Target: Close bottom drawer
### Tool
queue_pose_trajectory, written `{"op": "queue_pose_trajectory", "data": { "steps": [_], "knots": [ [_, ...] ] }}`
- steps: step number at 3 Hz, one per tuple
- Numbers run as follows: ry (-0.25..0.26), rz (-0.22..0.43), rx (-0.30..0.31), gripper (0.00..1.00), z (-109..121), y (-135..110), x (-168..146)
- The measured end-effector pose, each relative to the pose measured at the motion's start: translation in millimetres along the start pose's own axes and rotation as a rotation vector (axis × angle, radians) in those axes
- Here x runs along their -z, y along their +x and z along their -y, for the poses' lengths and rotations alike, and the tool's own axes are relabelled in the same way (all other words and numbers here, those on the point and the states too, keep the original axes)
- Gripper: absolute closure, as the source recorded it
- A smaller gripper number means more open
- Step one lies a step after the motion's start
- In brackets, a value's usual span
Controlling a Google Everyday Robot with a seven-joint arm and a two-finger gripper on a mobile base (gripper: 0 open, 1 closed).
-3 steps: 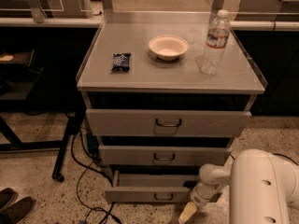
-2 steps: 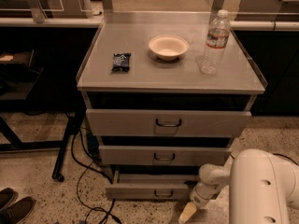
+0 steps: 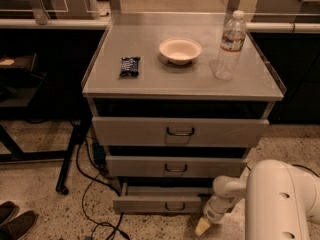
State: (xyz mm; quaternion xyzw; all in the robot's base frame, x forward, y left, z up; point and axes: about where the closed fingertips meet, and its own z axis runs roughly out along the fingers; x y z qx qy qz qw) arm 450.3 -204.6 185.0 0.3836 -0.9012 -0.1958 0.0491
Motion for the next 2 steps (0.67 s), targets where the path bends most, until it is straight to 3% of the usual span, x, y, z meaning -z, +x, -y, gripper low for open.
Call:
{"op": "queue_pose_trajectory", "data": {
  "steps": [2],
  "knots": [
    [0.0, 0.0, 0.0, 0.9, 0.0, 0.0, 0.0]
  ]
}}
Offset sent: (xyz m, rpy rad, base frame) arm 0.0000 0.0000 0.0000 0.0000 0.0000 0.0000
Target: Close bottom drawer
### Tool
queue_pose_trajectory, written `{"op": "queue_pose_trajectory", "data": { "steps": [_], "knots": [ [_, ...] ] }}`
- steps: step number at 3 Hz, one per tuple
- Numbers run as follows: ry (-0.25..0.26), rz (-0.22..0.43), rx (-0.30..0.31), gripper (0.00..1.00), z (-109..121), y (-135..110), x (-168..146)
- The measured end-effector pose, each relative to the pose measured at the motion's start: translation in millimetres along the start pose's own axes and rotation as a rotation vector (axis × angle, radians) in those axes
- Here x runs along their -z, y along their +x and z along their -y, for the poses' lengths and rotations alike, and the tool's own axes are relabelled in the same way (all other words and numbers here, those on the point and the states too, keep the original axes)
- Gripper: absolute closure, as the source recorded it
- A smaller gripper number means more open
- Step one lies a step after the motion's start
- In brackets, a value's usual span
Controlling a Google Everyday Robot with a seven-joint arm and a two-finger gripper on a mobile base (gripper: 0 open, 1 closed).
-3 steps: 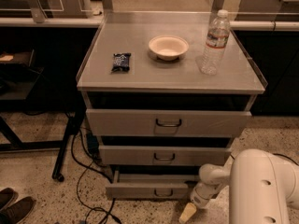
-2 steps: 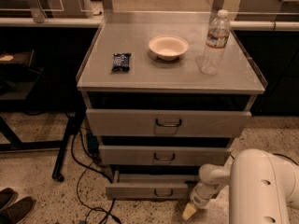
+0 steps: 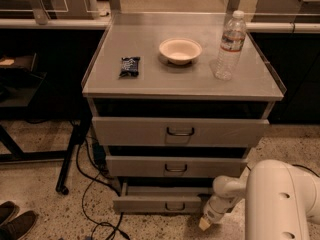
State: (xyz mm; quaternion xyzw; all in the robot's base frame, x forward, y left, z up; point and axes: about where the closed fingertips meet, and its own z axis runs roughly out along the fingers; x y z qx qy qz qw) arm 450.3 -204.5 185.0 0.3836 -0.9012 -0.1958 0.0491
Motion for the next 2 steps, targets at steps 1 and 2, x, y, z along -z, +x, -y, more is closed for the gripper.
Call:
{"op": "queue_pose_trajectory", "data": {
  "steps": [1, 2],
  "knots": [
    [0.025, 0.021, 0.01, 1.0, 6, -12, 4],
    [0.053, 0.049, 0.027, 1.0, 14, -25, 8]
  ]
}}
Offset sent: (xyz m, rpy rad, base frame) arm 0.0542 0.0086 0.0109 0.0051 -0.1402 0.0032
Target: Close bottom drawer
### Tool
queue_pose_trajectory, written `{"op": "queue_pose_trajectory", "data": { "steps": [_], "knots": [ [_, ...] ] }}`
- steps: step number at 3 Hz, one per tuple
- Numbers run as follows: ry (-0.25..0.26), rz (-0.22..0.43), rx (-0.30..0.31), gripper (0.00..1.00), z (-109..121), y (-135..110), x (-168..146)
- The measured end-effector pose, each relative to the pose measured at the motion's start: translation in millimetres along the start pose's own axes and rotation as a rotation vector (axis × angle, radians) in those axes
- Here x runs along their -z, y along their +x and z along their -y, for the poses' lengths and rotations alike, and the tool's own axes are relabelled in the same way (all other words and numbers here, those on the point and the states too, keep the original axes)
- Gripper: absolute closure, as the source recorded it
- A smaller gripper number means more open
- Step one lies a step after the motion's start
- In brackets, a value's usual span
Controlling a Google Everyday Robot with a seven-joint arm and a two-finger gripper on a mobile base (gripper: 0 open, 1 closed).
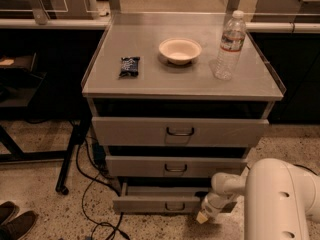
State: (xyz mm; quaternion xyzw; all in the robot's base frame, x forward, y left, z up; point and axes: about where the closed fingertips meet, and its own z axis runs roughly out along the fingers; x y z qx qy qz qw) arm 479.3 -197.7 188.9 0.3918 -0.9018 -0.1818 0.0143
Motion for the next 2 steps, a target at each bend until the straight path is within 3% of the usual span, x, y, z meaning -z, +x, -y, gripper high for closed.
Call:
{"op": "queue_pose_trajectory", "data": {
  "steps": [2],
  "knots": [
    [0.071, 0.044, 0.037, 1.0, 16, -26, -2]
  ]
}}
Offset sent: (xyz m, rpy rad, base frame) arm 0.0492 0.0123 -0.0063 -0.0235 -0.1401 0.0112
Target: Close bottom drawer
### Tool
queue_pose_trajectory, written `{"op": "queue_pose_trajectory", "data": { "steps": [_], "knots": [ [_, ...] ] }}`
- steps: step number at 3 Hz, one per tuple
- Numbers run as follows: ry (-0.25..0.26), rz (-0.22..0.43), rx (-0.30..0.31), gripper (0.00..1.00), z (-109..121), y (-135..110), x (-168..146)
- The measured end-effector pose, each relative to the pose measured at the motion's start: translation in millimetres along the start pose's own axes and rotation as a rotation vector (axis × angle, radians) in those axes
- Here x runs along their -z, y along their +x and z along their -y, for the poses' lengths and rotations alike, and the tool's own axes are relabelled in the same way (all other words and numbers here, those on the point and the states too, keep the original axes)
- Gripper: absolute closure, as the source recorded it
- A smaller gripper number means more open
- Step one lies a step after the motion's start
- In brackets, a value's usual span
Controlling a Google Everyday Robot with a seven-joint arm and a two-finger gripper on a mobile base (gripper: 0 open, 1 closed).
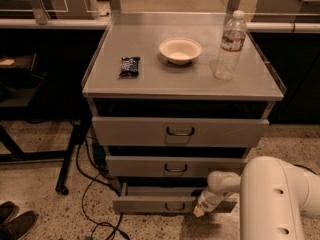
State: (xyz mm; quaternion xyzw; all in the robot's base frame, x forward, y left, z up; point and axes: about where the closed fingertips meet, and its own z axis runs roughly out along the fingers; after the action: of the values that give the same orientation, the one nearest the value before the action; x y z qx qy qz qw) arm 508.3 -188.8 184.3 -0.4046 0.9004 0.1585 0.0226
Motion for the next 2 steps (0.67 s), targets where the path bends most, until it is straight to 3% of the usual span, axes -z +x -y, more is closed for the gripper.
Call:
{"op": "queue_pose_trajectory", "data": {
  "steps": [1, 2],
  "knots": [
    [0.021, 0.01, 0.006, 1.0, 6.2, -8.5, -3.5],
    [0.024, 0.011, 0.007, 0.85, 7.0, -9.6, -4.0]
  ]
}}
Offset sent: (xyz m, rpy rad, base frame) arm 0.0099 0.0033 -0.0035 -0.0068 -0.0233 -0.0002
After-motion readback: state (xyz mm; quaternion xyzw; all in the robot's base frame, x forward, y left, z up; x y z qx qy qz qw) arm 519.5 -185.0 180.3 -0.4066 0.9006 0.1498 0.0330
